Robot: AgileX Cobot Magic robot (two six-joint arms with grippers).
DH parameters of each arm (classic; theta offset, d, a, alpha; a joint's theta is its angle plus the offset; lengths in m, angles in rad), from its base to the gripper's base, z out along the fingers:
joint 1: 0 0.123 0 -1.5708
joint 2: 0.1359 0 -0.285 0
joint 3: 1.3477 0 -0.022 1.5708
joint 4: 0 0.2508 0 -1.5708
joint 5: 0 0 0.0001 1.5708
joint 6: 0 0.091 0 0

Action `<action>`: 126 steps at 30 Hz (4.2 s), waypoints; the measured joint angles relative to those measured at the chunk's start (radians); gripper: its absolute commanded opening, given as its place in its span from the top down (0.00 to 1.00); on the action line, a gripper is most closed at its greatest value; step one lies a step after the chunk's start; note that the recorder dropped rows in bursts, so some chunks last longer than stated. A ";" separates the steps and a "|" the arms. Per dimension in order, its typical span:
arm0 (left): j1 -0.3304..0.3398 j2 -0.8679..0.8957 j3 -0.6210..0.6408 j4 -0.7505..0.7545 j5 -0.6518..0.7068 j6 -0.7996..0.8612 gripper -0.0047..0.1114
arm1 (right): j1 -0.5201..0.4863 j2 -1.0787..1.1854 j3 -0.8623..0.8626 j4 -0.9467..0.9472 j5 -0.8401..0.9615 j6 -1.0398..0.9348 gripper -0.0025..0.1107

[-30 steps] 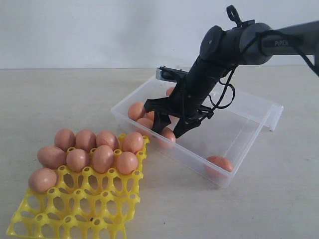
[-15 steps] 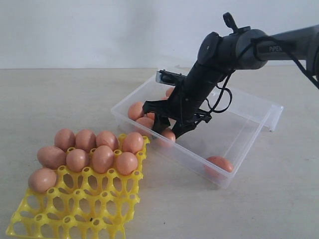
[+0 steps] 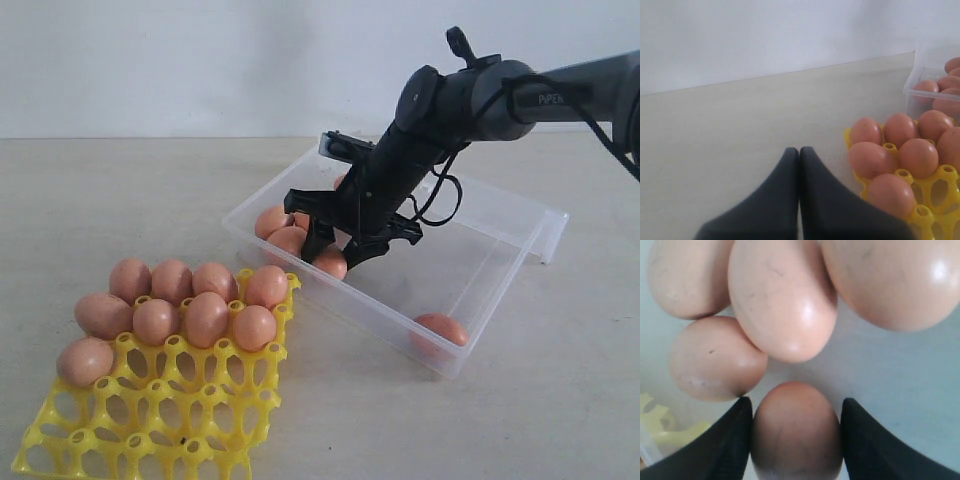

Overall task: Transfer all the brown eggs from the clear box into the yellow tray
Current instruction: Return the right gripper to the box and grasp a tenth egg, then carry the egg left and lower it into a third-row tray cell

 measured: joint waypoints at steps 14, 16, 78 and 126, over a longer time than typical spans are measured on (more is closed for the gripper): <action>0.000 0.000 0.000 0.000 0.000 0.000 1.00 | 0.000 -0.208 0.006 -0.192 0.046 -0.004 0.98; 0.000 0.000 0.000 0.000 0.000 0.000 1.00 | 0.000 -0.264 0.006 -0.202 0.050 -0.015 0.98; 0.000 0.000 0.000 0.000 -0.002 0.000 1.00 | 0.538 -0.255 0.628 -1.085 -1.342 0.933 0.98; 0.000 0.000 0.000 0.000 -0.002 0.000 1.00 | 0.539 -0.218 0.620 -1.042 -1.356 0.714 0.47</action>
